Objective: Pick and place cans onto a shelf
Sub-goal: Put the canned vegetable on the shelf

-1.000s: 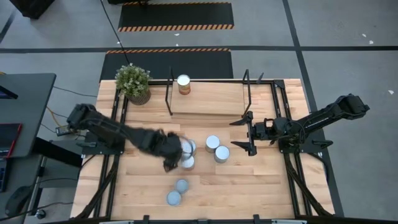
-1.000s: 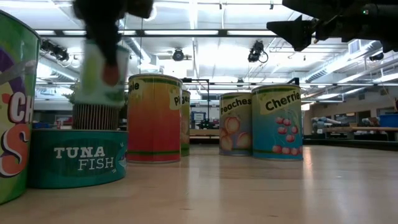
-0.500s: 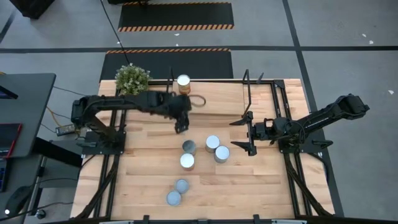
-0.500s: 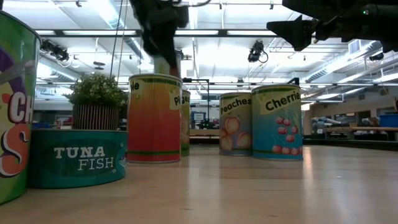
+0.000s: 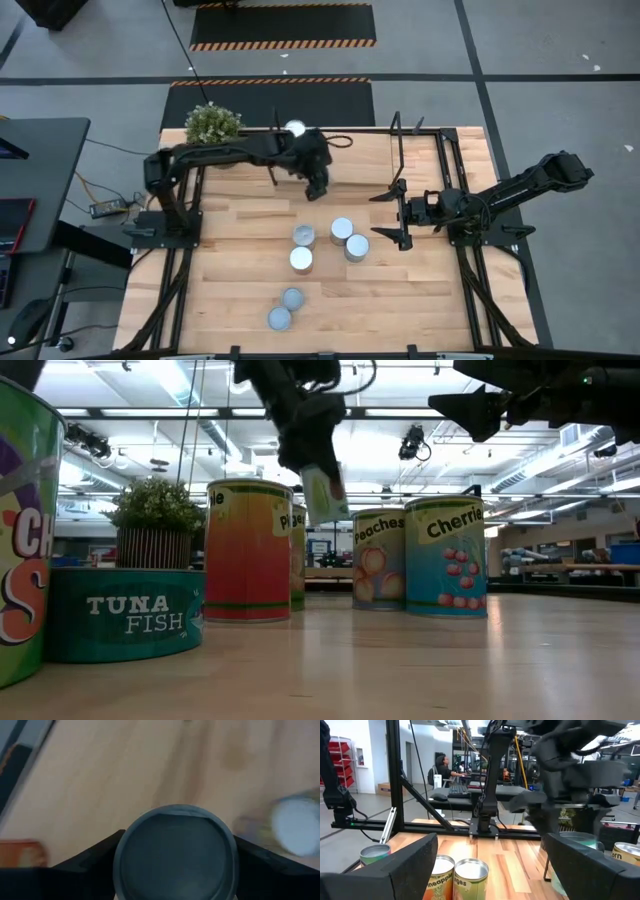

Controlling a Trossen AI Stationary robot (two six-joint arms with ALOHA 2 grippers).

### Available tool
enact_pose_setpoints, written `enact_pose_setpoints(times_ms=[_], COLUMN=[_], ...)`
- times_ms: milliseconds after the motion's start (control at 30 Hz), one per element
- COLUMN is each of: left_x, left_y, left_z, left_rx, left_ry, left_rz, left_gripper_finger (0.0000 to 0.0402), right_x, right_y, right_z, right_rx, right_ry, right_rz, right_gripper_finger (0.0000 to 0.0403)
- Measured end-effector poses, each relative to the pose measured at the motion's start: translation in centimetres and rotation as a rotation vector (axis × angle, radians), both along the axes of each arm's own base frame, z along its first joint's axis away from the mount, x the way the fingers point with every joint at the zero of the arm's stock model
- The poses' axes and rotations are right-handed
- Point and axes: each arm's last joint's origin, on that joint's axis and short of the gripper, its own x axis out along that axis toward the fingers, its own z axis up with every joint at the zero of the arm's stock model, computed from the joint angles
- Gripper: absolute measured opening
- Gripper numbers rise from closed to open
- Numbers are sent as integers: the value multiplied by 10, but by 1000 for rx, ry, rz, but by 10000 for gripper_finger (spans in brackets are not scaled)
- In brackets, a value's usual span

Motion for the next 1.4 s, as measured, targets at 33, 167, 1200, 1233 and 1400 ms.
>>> enact_pose_setpoints(times_ms=[33,167,1200,1233,1400], left_x=[2,5,-2,-2,-3], left_y=[7,31,63,63,64], left_z=[0,-12,-43,-43,-43], left_rx=[4,21,-7,-7,-9], left_ry=[22,116,255,256,257], left_rz=[8,4,46,46,50], left_gripper_finger=[302,302,305,308,317], right_x=[0,0,0,0,0], right_y=[0,0,0,0,0], right_z=[0,0,-1,-1,-1], right_rx=[0,0,18,17,17], right_ry=[0,-2,14,14,14], right_rz=[0,0,8,8,11], right_gripper_finger=[376,376,376,376,376])
